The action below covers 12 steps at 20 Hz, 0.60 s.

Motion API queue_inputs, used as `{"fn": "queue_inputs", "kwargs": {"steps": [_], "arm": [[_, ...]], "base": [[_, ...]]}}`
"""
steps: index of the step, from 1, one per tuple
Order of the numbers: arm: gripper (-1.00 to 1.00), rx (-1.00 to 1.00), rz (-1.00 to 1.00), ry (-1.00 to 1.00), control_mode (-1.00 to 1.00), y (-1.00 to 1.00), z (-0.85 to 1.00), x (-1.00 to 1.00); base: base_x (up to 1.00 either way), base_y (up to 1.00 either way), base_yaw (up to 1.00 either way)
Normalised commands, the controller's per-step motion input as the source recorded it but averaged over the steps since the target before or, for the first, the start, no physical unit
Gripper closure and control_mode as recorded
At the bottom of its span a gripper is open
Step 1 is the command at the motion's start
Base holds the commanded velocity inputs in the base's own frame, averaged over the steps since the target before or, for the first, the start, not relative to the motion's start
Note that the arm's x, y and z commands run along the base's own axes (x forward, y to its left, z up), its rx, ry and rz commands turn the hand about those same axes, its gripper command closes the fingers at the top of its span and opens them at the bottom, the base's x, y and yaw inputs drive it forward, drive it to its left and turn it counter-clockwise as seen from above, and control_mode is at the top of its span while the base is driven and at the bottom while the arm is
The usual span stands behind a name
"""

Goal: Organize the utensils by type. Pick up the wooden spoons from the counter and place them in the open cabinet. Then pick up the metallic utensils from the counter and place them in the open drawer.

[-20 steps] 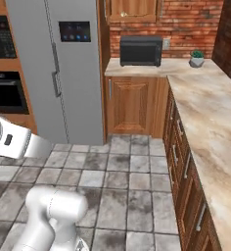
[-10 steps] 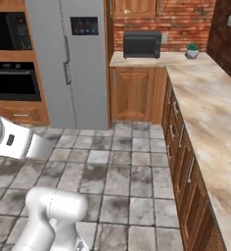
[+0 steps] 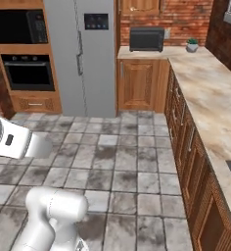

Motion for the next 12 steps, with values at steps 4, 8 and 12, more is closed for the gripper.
{"fn": "queue_inputs", "kwargs": {"steps": [4, 8, 12], "arm": [[-1.0, 0.0, 0.0, 0.0, 1.0, 0.0, 0.0, 0.0], [-1.0, 0.0, 0.0, 0.0, 1.0, 0.0, 0.0, 0.0], [-1.0, 0.0, 0.0, 0.0, 1.0, 0.0, 0.0, 0.0]], "base": [[-1.0, 0.03, 0.0], [-1.0, 0.0, 0.0], [-1.0, 0.01, 0.0]]}}
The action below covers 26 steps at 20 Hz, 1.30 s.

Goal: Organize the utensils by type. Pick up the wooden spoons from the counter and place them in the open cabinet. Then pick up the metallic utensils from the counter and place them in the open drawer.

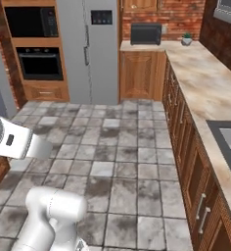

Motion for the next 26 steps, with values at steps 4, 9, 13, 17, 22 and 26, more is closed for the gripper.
{"fn": "queue_inputs", "kwargs": {"steps": [4, 9, 13, 17, 22, 26], "arm": [[-1.0, 0.0, 0.0, 0.0, 1.0, 0.0, 0.0, 0.0], [-1.0, 0.0, 0.0, 0.0, 1.0, 0.0, 0.0, 0.0], [-1.0, 0.0, 0.0, 0.0, 1.0, 0.0, 0.0, 0.0], [-1.0, 0.0, 0.0, 0.0, 1.0, 0.0, 0.0, 0.0], [-1.0, 0.0, 0.0, 0.0, 1.0, 0.0, 0.0, 0.0], [-1.0, 0.0, 0.0, 0.0, 1.0, 0.0, 0.0, 0.0]], "base": [[-1.0, 0.09, 0.0], [-1.0, 0.13, 0.01], [-1.0, 0.22, 0.04], [-0.95, 0.35, 0.06], [-0.18, 0.97, 0.59], [-0.14, 0.99, 0.75]]}}
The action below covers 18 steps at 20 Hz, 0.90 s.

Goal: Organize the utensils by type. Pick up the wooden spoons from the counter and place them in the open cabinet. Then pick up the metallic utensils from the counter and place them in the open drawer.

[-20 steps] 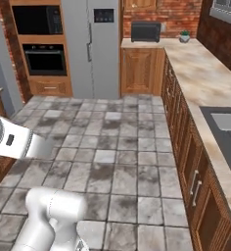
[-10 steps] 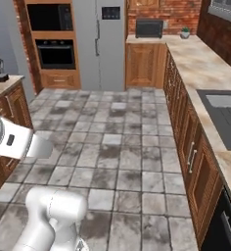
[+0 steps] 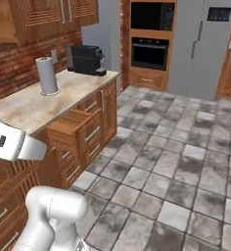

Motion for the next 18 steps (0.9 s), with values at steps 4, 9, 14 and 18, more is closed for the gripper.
{"fn": "queue_inputs", "kwargs": {"steps": [4, 9, 14, 18], "arm": [[-1.0, 0.0, 0.0, 0.0, 1.0, 0.0, 0.0, 0.0], [-1.0, 0.0, 0.0, 0.0, 1.0, 0.0, 0.0, 0.0], [-1.0, 0.0, 0.0, 0.0, 1.0, 0.0, 0.0, 0.0], [-1.0, 0.0, 0.0, 0.0, 1.0, 0.0, 0.0, 0.0]], "base": [[-0.1, 0.89, 0.75], [-0.09, 0.77, 0.69], [-0.47, 0.37, 0.61], [-0.79, 0.11, 0.51]]}}
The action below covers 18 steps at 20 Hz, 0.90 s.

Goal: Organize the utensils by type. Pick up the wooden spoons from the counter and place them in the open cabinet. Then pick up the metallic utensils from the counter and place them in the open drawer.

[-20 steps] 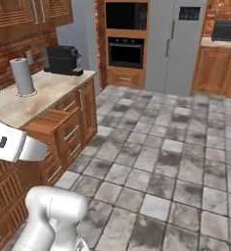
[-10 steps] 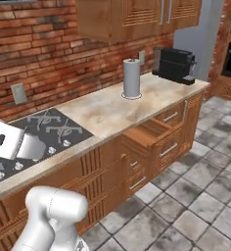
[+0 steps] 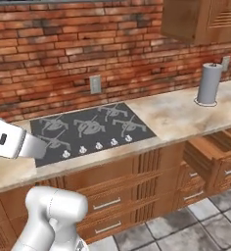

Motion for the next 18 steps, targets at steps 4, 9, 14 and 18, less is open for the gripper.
{"fn": "queue_inputs", "kwargs": {"steps": [4, 9, 14, 18], "arm": [[-1.0, 0.0, 0.0, 0.0, 1.0, 0.0, 0.0, 0.0], [-1.0, 0.0, 0.0, 0.0, 1.0, 0.0, 0.0, 0.0], [-1.0, 0.0, 0.0, 0.0, 1.0, 0.0, 0.0, 0.0], [-1.0, 0.0, 0.0, 0.0, 1.0, 0.0, 0.0, 0.0]], "base": [[-0.74, 0.16, 0.48], [-0.46, 0.3, 0.52], [-0.03, 0.47, 0.49], [0.0, 0.57, 0.38]]}}
